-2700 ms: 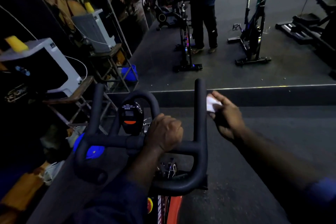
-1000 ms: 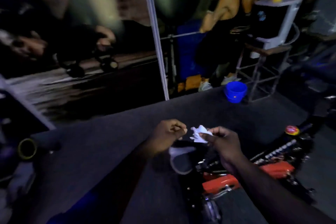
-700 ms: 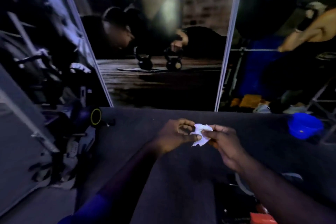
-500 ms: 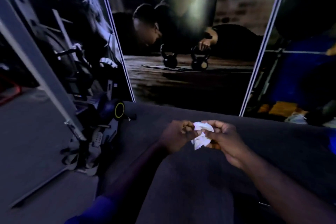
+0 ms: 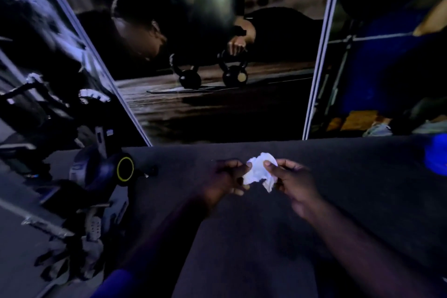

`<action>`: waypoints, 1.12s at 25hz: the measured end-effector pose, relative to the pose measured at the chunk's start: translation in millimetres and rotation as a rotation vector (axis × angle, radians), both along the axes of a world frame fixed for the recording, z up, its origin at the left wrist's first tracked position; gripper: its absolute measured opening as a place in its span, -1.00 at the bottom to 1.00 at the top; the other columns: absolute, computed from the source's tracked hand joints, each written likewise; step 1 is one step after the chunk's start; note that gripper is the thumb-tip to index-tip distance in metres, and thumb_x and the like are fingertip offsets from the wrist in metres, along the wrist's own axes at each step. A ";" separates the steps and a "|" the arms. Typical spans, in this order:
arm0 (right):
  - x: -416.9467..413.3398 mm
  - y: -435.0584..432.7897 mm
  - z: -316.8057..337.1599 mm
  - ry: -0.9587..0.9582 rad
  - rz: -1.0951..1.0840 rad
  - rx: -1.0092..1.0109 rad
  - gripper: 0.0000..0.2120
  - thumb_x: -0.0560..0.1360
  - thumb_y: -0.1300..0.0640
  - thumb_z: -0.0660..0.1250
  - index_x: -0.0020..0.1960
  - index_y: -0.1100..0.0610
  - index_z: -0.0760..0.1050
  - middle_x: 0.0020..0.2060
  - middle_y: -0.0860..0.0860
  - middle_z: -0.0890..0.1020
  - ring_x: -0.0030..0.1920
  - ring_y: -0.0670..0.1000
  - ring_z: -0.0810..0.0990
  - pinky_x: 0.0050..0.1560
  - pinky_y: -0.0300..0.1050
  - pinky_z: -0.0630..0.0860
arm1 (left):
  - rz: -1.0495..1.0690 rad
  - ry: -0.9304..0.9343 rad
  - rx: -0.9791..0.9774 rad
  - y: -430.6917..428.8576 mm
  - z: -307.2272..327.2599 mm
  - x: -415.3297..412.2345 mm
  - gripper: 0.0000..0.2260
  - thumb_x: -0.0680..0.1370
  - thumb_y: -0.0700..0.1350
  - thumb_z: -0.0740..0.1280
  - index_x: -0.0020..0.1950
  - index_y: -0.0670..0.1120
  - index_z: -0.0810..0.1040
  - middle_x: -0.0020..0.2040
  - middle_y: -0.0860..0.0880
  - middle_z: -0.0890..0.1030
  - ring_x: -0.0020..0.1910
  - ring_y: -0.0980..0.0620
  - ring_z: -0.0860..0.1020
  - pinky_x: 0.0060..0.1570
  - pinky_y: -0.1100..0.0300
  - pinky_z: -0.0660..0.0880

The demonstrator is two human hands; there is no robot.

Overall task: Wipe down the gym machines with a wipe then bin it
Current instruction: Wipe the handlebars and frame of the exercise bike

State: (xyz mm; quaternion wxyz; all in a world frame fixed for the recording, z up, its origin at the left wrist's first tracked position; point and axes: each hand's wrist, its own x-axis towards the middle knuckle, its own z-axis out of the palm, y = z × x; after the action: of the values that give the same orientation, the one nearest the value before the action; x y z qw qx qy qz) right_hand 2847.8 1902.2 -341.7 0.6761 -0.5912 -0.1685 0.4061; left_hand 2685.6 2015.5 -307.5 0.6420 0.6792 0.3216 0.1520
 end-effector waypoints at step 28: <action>403.9 -135.3 44.4 -0.058 -1.447 -0.223 -0.79 0.44 0.50 0.36 -0.05 0.27 0.67 -0.37 0.17 0.64 -0.45 0.04 0.54 -0.47 -0.22 0.44 | -1.290 -0.160 0.026 -65.6 4.8 688.1 -0.87 0.55 -0.15 0.52 -0.08 -0.13 0.60 -0.31 -0.02 0.64 -0.38 0.06 0.56 -0.44 0.25 0.43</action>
State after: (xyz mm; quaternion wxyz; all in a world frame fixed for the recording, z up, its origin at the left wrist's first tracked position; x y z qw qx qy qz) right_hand 3251.7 1766.9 -297.3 0.7063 -0.6303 0.2887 -0.1431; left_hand 3373.8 1950.0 -302.7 0.6182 0.7301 -0.2016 -0.2101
